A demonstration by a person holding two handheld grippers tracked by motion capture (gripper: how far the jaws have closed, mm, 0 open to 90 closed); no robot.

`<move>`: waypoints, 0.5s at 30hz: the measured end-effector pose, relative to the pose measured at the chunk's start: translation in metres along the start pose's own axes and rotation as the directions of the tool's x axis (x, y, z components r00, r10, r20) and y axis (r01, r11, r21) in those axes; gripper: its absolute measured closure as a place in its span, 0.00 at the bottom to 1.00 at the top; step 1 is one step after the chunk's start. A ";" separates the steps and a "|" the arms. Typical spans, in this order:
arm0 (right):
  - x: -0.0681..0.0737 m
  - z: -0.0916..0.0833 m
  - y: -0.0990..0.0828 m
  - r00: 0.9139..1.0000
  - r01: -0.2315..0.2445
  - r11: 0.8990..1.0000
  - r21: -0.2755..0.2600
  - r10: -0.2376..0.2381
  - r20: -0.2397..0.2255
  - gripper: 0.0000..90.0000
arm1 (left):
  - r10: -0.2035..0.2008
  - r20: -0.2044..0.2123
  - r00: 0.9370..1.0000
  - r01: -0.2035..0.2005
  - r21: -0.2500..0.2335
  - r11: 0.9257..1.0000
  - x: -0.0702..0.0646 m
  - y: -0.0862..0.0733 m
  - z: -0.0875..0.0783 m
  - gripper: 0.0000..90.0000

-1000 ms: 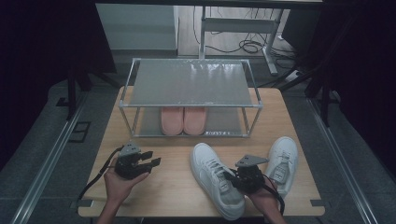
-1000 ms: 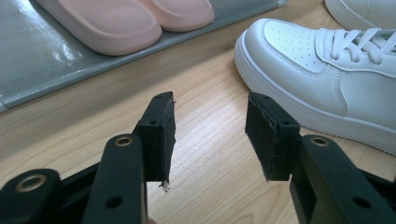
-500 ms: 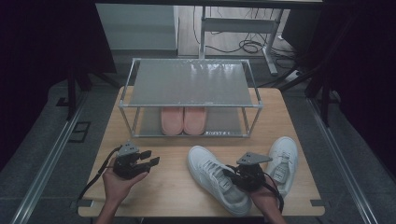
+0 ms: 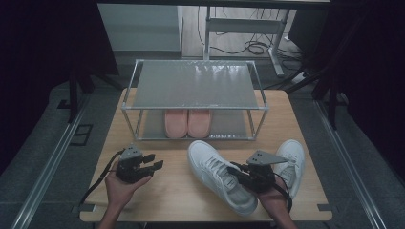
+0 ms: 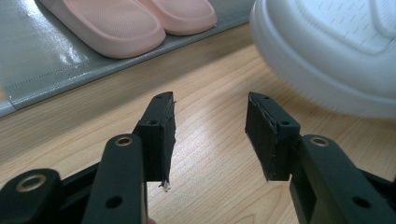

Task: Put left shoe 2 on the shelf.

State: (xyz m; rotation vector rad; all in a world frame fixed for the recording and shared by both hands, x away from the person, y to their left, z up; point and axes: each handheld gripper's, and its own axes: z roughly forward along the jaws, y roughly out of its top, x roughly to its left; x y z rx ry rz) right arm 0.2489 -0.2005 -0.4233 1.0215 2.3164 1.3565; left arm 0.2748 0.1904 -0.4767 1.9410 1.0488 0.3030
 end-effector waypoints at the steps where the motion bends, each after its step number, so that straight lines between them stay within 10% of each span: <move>1: 0.000 -0.002 0.003 1.000 -0.001 1.000 -0.006 0.001 -0.003 0.90 | 0.000 0.001 1.000 0.000 0.000 1.000 0.000 0.000 0.000 0.59; 15: -0.003 -0.018 0.034 1.000 -0.002 0.996 -0.089 0.001 -0.014 0.90 | -0.001 0.001 1.000 0.001 0.006 1.000 -0.001 0.000 0.002 0.59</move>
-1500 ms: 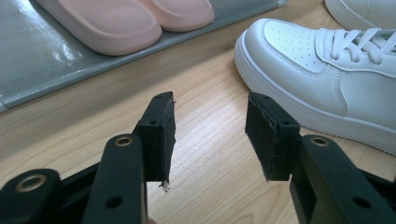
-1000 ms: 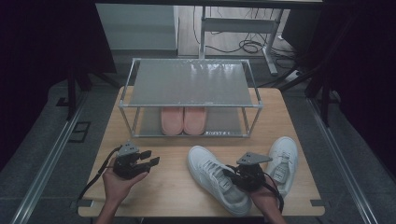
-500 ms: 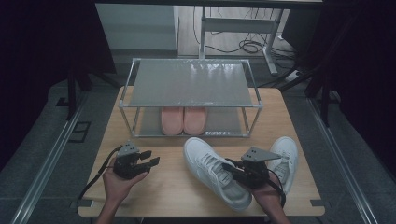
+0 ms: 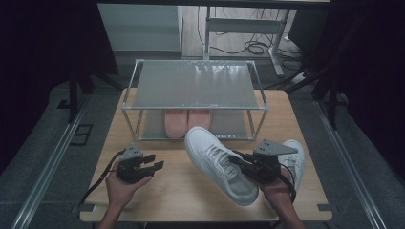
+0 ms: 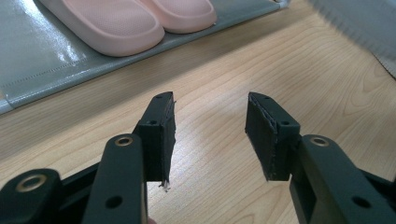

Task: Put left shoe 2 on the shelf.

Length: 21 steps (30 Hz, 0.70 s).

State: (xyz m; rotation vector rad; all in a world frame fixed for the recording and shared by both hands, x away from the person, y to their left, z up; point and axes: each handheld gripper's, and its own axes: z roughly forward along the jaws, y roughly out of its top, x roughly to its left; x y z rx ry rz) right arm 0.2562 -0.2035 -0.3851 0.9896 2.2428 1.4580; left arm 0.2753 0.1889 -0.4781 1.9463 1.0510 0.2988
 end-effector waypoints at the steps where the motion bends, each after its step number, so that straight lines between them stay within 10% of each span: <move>1: 0.000 -0.001 0.003 1.000 -0.001 1.000 -0.006 0.001 0.000 0.90 | 0.000 0.000 1.000 0.000 0.000 1.000 0.000 0.000 0.000 0.59; 21: -0.003 0.013 0.047 1.000 -0.011 0.998 -0.066 0.011 0.001 0.90 | 0.004 0.002 1.000 -0.004 0.009 1.000 0.000 0.000 0.002 0.59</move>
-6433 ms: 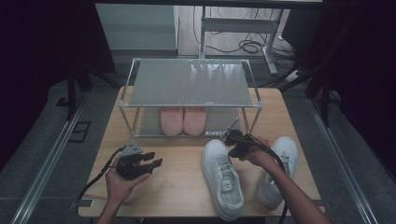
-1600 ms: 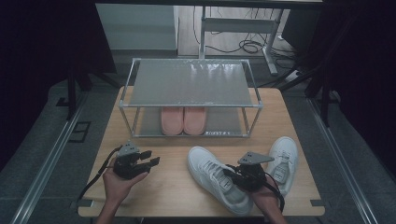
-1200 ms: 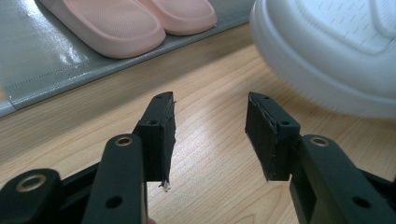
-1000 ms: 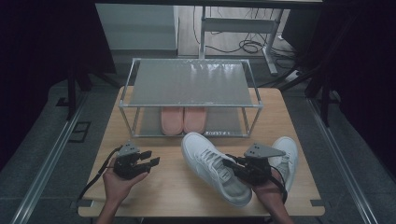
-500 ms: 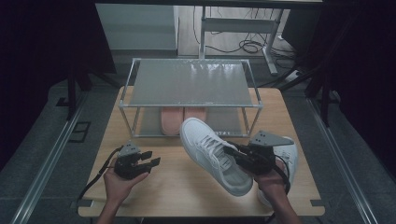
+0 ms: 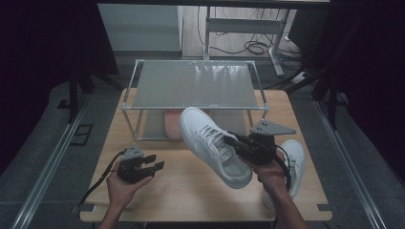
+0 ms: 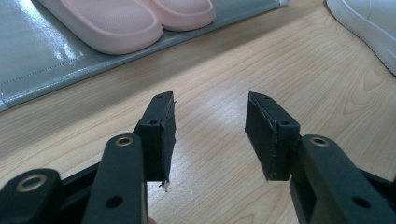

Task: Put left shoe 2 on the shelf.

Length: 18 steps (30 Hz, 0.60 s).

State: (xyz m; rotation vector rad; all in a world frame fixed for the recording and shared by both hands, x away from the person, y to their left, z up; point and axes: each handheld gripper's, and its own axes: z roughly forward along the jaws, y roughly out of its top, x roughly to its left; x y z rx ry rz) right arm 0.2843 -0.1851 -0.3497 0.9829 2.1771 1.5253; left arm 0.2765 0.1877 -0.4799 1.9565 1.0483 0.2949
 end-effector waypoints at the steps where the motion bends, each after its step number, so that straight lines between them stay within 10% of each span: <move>1: 0.000 0.002 0.002 1.000 -0.001 1.000 -0.003 0.001 0.002 0.90 | 0.000 0.001 1.000 0.000 0.000 1.000 0.000 0.000 0.000 0.59; 18: -0.013 0.022 0.036 0.999 -0.021 0.999 -0.036 0.022 0.024 0.90 | 0.001 0.002 1.000 -0.001 0.006 1.000 0.000 -0.001 0.002 0.59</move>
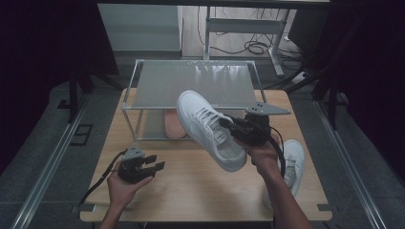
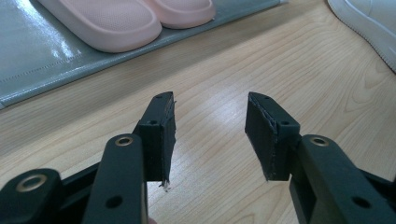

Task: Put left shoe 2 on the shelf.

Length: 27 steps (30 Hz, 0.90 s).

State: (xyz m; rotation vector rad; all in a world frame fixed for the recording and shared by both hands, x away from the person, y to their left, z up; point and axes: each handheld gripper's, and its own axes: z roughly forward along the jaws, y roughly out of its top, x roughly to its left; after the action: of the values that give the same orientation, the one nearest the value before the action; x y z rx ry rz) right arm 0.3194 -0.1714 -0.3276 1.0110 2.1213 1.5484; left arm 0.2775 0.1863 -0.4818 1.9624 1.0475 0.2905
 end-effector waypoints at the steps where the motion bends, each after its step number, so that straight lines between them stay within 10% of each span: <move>1: -0.001 0.001 0.002 1.000 -0.001 1.000 0.000 0.001 0.003 0.90 | 0.000 0.000 1.000 0.000 0.000 1.000 0.000 0.000 0.000 0.59; 27: -0.018 0.043 0.039 0.996 -0.057 0.998 -0.013 0.057 0.070 0.90 | -0.028 0.006 1.000 0.028 -0.009 1.000 0.006 -0.003 0.001 0.59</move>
State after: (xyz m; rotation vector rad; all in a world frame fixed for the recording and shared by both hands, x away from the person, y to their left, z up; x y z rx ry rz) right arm 0.3728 -0.1483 -0.3096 1.1145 2.0509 1.5259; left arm 0.2799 0.1912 -0.4860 1.9379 1.0674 0.2739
